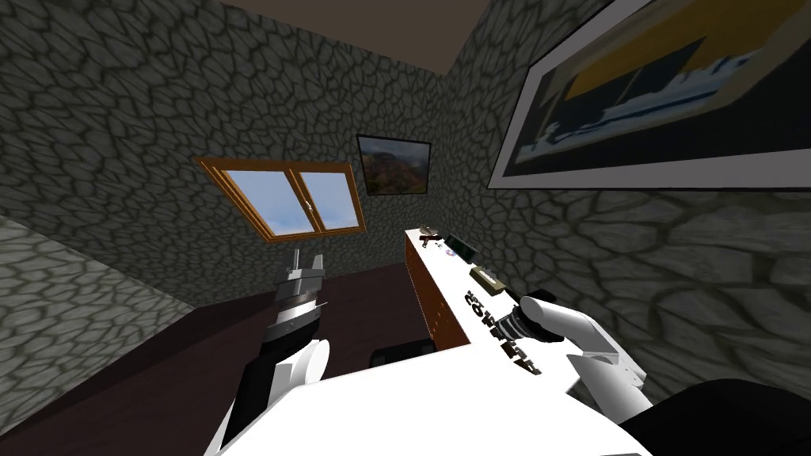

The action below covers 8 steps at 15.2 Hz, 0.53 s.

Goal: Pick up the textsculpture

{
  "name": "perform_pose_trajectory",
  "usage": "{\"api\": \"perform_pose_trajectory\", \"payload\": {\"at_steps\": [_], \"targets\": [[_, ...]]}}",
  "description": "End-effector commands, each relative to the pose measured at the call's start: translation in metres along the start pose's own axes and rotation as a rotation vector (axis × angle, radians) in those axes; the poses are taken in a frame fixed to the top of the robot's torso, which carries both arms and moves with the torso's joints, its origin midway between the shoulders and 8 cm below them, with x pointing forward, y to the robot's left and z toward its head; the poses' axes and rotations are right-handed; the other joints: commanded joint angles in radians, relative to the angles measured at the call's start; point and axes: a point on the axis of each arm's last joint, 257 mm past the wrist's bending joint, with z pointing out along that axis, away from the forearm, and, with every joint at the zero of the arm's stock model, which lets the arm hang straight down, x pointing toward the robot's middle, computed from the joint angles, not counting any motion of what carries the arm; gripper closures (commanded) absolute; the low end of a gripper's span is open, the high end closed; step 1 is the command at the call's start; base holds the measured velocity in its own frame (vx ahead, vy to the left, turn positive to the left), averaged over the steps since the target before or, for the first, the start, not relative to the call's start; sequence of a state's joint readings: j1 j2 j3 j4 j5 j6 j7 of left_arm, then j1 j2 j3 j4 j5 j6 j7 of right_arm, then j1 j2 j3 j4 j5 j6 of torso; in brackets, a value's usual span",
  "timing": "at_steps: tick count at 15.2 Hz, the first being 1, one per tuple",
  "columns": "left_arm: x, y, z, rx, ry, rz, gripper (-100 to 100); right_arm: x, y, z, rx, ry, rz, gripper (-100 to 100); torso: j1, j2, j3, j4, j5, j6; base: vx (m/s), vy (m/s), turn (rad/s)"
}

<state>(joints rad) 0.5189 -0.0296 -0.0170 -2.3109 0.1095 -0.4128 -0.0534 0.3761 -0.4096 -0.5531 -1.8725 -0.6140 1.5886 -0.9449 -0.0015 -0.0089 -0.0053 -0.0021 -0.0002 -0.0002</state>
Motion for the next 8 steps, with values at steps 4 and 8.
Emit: {"api": "perform_pose_trajectory", "payload": {"at_steps": [4, 8], "targets": [[0.0, 0.0, 0.0, 0.0, 0.0, 0.0, 0, 0.002, -0.004, 0.009, 0.009, -0.008, 0.029, -100, -0.001, 0.006, 0.003, 0.001, 0.0, -0.001, 0.009, -0.018, 0.057], [0.0, 0.0, 0.0, 0.0, 0.0, 0.0, 0, 0.011, -0.008, 0.024, 0.002, -0.002, 0.053, -100, -0.003, 0.014, 0.008, 0.003, -0.001, 0.0, -0.095, -0.04, 0.089]]}}
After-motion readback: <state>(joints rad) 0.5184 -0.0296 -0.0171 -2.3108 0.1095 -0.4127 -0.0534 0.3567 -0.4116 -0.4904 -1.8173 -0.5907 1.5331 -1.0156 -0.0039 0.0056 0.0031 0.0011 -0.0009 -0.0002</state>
